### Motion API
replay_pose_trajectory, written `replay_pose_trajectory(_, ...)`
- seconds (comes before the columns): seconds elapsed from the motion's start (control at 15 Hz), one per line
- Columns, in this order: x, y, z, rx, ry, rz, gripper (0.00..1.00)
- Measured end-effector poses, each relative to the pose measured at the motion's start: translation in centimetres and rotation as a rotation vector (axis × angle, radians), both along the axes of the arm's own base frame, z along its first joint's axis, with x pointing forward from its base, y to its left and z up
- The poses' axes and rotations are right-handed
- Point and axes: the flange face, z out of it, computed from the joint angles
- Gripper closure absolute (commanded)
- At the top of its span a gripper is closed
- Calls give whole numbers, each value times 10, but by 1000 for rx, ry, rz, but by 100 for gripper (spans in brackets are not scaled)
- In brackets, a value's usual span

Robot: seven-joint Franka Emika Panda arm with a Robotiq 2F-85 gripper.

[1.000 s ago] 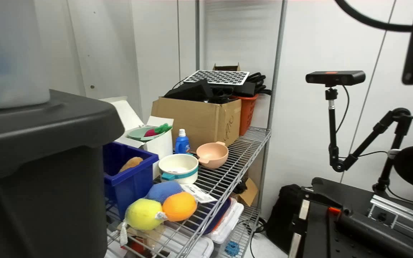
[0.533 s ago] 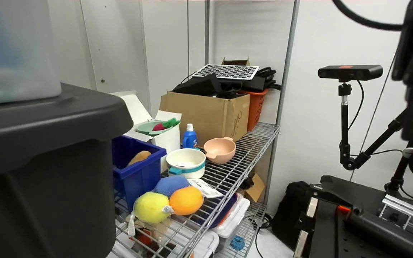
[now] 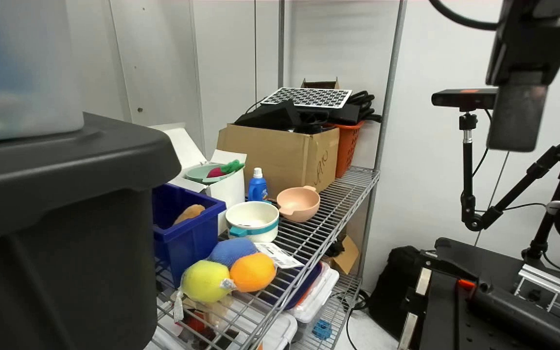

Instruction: Put the beetroot plushy in the pink bowl

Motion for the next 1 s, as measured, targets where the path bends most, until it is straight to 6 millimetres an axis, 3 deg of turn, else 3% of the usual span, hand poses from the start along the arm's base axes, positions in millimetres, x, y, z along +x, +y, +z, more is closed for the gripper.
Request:
replay_pose_trajectory(0.6,5,-43,10,-116,-28,71,0)
replay_pose_trajectory(1.0,18,-56,46,-230,-126,118,0)
